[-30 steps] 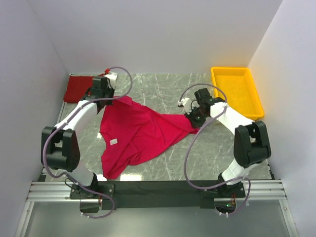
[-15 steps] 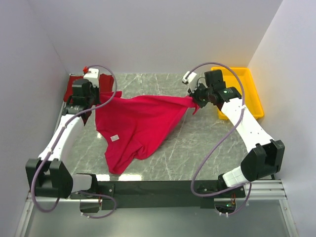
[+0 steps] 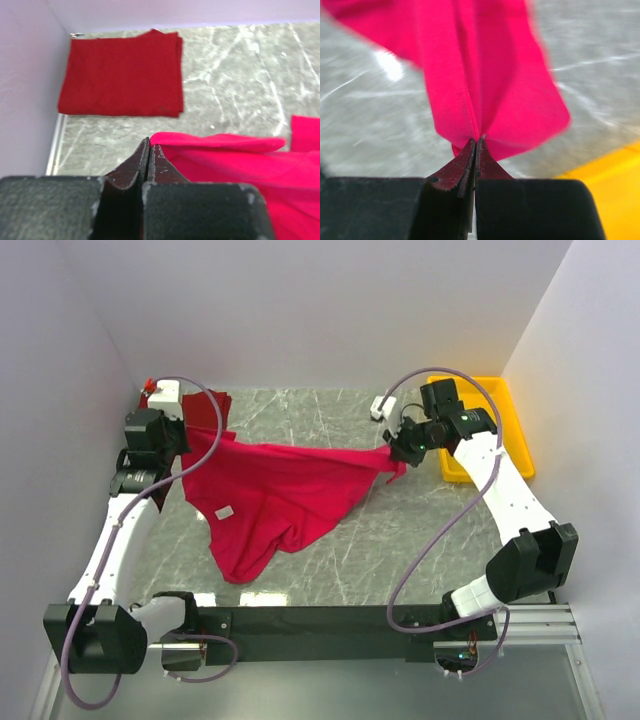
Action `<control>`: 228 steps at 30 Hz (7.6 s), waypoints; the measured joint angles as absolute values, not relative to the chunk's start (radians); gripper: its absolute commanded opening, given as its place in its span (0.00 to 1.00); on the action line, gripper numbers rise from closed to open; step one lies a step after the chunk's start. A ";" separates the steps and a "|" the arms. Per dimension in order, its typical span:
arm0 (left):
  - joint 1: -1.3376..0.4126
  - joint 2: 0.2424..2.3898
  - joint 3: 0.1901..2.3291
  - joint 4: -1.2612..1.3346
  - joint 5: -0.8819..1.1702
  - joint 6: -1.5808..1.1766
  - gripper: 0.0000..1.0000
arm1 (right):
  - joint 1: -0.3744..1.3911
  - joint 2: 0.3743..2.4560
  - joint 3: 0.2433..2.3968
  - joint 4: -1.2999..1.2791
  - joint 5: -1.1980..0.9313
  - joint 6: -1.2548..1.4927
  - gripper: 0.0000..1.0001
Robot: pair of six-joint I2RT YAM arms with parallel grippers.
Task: Fold and stack the t-shirts
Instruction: Flatten the tshirt out
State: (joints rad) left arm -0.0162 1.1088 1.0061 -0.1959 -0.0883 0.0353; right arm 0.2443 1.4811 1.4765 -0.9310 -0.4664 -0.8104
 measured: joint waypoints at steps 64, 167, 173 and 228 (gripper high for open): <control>-0.015 1.002 0.766 -0.229 0.041 -0.129 0.01 | 0.770 1.488 0.907 -0.719 -0.089 -0.313 0.62; -0.015 1.205 0.600 0.332 -0.190 -0.294 0.01 | 0.297 2.148 1.775 -0.546 -0.247 -0.205 0.57; -0.015 1.208 0.606 0.336 -0.191 -0.294 0.01 | 0.294 2.105 1.744 -0.560 -0.265 -0.269 0.57; -0.015 1.185 0.606 0.331 -0.189 -0.310 0.01 | 0.316 2.491 2.223 -0.932 -0.294 -0.562 0.53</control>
State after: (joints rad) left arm -0.0154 1.1847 0.6060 0.3313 -0.1886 -0.3099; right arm 0.3164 2.4912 2.2230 -0.9321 -0.2935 -0.5625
